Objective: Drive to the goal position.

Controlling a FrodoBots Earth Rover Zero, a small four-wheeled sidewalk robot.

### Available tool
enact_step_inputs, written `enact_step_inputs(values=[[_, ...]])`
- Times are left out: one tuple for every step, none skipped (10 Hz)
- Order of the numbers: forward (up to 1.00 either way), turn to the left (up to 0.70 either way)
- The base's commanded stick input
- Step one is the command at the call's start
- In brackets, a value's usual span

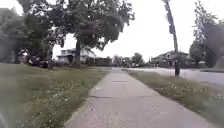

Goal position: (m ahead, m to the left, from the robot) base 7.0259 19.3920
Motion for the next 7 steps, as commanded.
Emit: enact_step_inputs(values=[[0.7,0.0],[0.7,0.0],[0.7,0.0],[0.7,0.0],[0.7,0.0],[0.7,0.0],[0.7,0.0]])
